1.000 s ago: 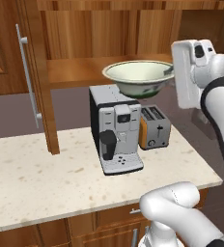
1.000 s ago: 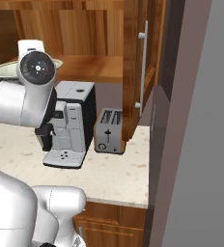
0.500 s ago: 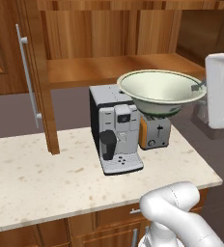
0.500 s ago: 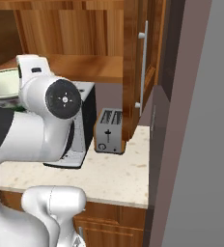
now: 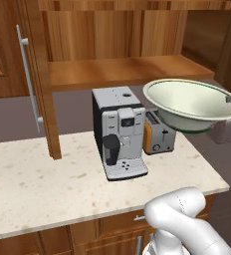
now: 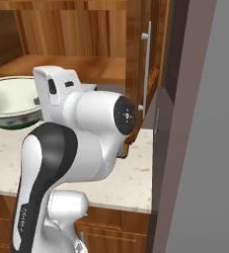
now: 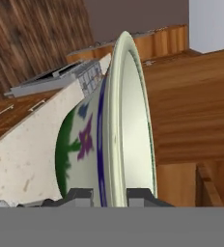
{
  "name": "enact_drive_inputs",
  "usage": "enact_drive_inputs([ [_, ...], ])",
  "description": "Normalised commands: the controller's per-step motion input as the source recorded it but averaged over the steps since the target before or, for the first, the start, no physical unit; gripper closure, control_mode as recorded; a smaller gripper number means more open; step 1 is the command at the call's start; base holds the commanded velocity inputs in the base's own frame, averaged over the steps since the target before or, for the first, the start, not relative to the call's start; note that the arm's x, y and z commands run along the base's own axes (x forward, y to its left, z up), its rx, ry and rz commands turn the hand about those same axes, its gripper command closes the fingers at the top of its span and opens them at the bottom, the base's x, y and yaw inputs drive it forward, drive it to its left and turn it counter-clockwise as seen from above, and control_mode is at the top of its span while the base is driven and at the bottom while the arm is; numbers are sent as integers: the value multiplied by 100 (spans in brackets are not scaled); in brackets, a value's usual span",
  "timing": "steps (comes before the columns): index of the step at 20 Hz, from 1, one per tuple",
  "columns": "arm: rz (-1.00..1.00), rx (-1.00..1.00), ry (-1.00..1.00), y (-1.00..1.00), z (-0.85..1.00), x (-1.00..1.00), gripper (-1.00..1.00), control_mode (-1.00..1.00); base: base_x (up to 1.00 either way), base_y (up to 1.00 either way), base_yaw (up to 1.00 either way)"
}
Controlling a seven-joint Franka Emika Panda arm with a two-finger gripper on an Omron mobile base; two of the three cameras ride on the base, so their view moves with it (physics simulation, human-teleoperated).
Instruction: Pick up the bowls from the cabinet and place each bowl in front of a stool on the dining counter.
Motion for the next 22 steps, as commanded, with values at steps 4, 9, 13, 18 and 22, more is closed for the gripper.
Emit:
enact_drive_inputs([
  [4, 23, 12, 0, -34, -29, -15, 100, -100, 0, 0, 0],
  [9, 12, 0, 0, -4, -28, 0, 100, -100, 0, 0, 0],
  [13, 0, 0, 0, 4, -8, 3, 100, -100, 0, 0, 0],
  [18, 0, 0, 0, 0, 0, 0, 100, -100, 0, 0, 0],
  [22, 0, 0, 0, 0, -1, -11, 100, -100, 0, 0, 0],
])
